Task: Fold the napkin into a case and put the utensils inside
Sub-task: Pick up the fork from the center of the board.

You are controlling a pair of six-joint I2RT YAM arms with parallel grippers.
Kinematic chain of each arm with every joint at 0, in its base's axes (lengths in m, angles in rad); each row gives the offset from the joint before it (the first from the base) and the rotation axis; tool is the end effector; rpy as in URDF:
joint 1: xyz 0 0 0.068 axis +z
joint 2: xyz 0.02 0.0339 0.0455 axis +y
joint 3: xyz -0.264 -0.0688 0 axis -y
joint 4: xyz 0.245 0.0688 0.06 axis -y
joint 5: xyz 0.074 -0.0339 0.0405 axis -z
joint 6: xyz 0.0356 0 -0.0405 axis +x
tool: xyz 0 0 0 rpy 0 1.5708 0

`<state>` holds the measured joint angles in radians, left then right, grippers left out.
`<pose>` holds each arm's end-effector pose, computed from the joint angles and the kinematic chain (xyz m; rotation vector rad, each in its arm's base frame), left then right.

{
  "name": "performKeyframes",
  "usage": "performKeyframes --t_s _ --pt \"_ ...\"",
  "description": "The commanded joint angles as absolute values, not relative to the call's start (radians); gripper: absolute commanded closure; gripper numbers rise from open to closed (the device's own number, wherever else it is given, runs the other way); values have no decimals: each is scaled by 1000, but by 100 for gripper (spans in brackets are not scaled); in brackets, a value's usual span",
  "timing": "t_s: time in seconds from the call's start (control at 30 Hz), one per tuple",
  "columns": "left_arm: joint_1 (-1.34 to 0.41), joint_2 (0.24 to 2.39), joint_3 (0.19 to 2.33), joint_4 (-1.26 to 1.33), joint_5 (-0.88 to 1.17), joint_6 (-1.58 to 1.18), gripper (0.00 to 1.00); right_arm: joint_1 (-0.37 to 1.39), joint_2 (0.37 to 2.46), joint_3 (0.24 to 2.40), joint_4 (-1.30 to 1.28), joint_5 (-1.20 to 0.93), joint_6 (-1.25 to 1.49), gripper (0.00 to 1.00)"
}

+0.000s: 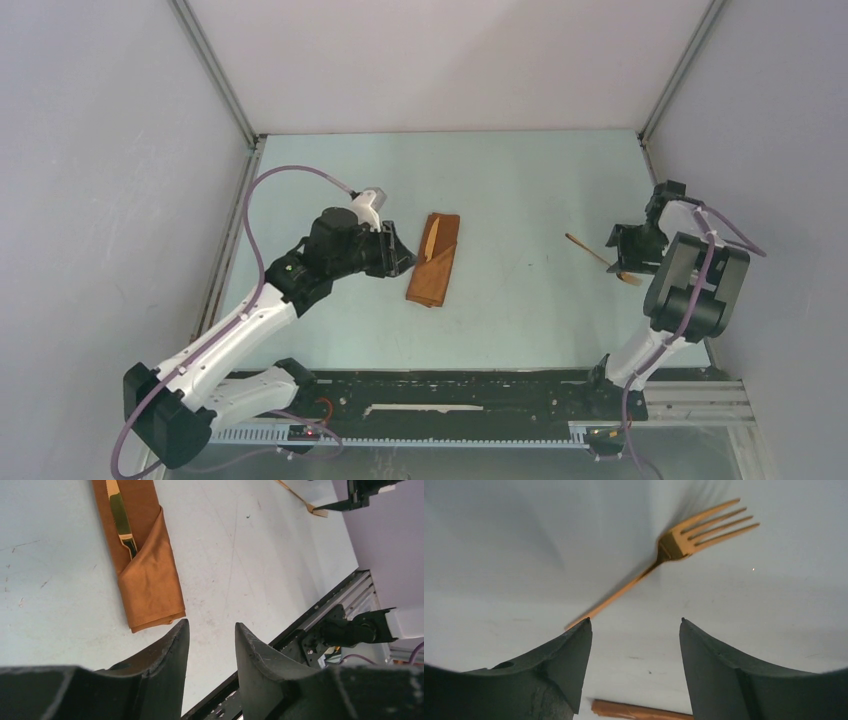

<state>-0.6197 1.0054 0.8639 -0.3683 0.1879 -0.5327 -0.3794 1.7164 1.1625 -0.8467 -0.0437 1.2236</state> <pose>0.1790 -0.1359 0.3081 0.2166 2.1873 -0.8748 0.2948 -0.1159 0.1889 2.1511 2.0907 0.1646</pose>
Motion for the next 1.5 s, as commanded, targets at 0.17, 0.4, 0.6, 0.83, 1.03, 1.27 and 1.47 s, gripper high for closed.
performKeyframes --t_s 0.17,0.4,0.6,0.83,1.03,1.27,1.47 --pt "-654 969 878 -434 112 -454 55 -415 1870 1282 -947 66 1381 30" --pt "-667 978 884 -448 83 -442 56 -416 1907 1295 -962 116 1423 34" --pt "-668 985 889 -456 65 -440 56 -426 1937 1295 -940 98 1428 49" --pt "-666 991 894 -459 50 -442 56 -430 1939 1295 -949 115 1414 76" --pt "-651 985 874 -445 80 -469 56 -414 1881 1291 -947 143 1377 100" --pt "-613 942 806 -413 110 -519 56 -255 1731 1296 -759 258 1118 100" --pt "-604 946 748 -380 142 -563 56 10 1707 1347 -520 268 618 100"
